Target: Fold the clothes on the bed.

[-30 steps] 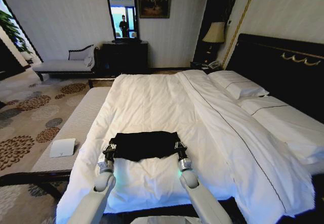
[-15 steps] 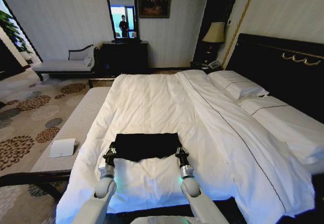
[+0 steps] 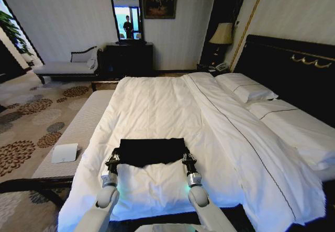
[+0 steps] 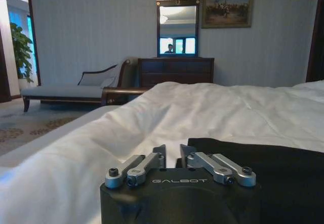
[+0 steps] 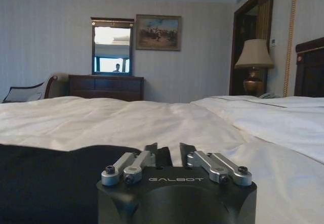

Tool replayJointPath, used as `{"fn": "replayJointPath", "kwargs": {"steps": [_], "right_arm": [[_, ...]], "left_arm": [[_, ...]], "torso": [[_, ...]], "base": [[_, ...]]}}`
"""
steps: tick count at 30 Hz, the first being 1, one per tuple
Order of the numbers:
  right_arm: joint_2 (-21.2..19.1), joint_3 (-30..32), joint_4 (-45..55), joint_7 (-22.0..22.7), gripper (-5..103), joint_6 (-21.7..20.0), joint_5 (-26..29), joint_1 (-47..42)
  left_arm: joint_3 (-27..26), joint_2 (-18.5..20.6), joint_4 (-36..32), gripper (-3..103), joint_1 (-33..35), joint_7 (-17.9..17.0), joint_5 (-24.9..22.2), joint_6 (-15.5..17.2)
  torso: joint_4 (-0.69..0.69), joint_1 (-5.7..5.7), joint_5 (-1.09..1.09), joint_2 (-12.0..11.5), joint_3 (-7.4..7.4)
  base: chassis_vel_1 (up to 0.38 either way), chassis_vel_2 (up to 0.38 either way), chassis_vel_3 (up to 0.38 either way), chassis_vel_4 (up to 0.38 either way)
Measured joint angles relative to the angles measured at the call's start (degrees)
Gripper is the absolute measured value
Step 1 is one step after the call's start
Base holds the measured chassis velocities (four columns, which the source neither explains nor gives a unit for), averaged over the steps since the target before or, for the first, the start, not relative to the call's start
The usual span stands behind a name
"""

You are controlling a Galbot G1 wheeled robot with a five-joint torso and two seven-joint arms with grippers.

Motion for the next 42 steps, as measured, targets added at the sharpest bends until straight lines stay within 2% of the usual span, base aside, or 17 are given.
{"fn": "replayJointPath", "kwargs": {"steps": [2,4,5,7,8,9,10,13,15,16,17,20,23,24,29,34,42], "right_arm": [[-0.55,1.14,4.83,0.01,37,-1.31,1.23,-3.39],[-1.04,1.9,8.83,0.04,43,-2.82,2.67,-6.04],[-1.04,1.9,8.83,0.04,43,-2.82,2.67,-6.04],[-1.83,1.91,11.77,0.24,54,-4.11,3.51,-6.72],[-2.02,1.69,12.01,0.36,54,-4.39,3.7,-6.55],[-2.82,0.45,12.53,0.82,60,-5.84,5.0,-5.0],[-2.82,0.45,12.53,0.82,60,-5.84,5.0,-5.0],[-4.73,-2.1,12.39,1.43,76,-8.21,8.19,-0.93],[-5.6,-3.19,11.69,1.46,76,-9.05,9.56,1.41],[-6.58,-5.08,10.13,1.45,86,-10.25,11.52,4.81],[-7.18,-6.85,8.51,1.36,86,-10.94,13.17,7.79],[-7.17,-12.51,3.22,1.1,99,-12.46,16.77,15.41],[-6.19,-15.77,0.25,1.07,100,-12.78,17.75,18.46],[-4.79,-19.15,-2.86,1.02,100,-12.84,18.15,21.47],[-0.85,-23.45,-9.43,0.69,100,-12.84,18.86,25.16],[2.56,-22.91,-17.61,-0.98,100,-11.16,16.03,26.06],[2.81,-19.96,-23.34,-2.32,100,-8.82,13.4,26.05]], "left_arm": [[-1.45,0.74,-6.32,33,3.91,-0.51,-0.45,0.75],[-2.64,1.58,-10.29,38,6.08,-0.58,-0.52,1.08],[-2.64,1.58,-10.29,38,6.08,-0.58,-0.52,1.08],[-3.12,2.86,-12.72,49,6.25,-0.58,-0.01,1.54],[-3.04,3.12,-12.83,49,5.9,-0.59,0.11,1.79],[-2.2,3.73,-12.58,55,4.03,-0.86,0.34,2.84],[-2.2,3.73,-12.58,55,4.03,-0.86,0.34,2.84],[0.12,4.42,-9.83,71,-1.04,-1.41,0.12,5.0],[0.98,4.67,-8.6,71,-2.81,-1.46,-0.3,5.74],[2.23,5.01,-6.8,82,-4.88,-1.42,-0.83,6.55],[3.26,5.3,-5.22,82,-6.53,-1.43,-1.12,7.12],[7.92,5.44,0.16,97,-12.23,-1.39,-2.14,8.17],[10.52,4.97,2.78,99,-15.28,-1.76,-3.0,8.64],[13.36,4.06,5.79,100,-18.56,-2.21,-3.7,8.97],[17.2,1.0,13.12,100,-23.69,-2.47,-2.69,8.07],[16.7,-1.79,20.71,100,-25.37,-1.63,-0.05,6.06],[13.15,-2.44,24.83,100,-24.52,0.31,1.39,4.28]], "torso": [[0.0,0.0,0.0,0.01,-0.01],[-0.01,-0.01,0.0,0.01,-0.01],[-0.01,-0.01,0.0,0.01,-0.01],[-0.01,-0.02,0.01,0.02,-0.02],[-0.01,-0.03,0.0,0.02,-0.01],[0.0,-0.02,0.0,0.02,-0.01],[0.0,-0.02,0.0,0.02,-0.01],[-0.02,0.0,0.0,0.0,0.0],[-0.02,0.01,-0.01,0.01,0.0],[-0.02,0.0,-0.01,0.0,0.01],[-0.02,0.01,0.0,0.0,0.01],[0.02,0.01,-0.02,0.0,0.01],[-0.01,0.01,-0.01,0.0,0.01],[0.0,0.01,0.0,0.0,0.01],[-0.01,0.02,-0.02,0.0,0.01],[0.0,0.01,-0.01,0.0,0.0],[-0.01,0.0,-0.01,0.0,0.0]], "base": [[0.0,0.0,0.0,0.0],[0.0,0.0,0.0,0.0],[0.0,0.0,0.0,0.0],[0.0,0.0,0.0,0.0],[0.0,0.0,0.0,0.0],[0.0,0.0,0.0,0.0],[0.0,0.0,0.0,0.0],[0.0,0.0,0.0,0.0],[0.0,0.0,0.0,0.0],[0.0,0.0,0.0,0.0],[0.0,0.0,0.0,0.0],[0.0,0.0,0.0,0.0],[0.0,0.0,0.0,0.0],[0.0,0.0,0.0,0.0],[0.0,0.0,0.0,0.0],[0.0,0.0,0.0,0.0],[0.0,0.0,0.0,0.0]]}}
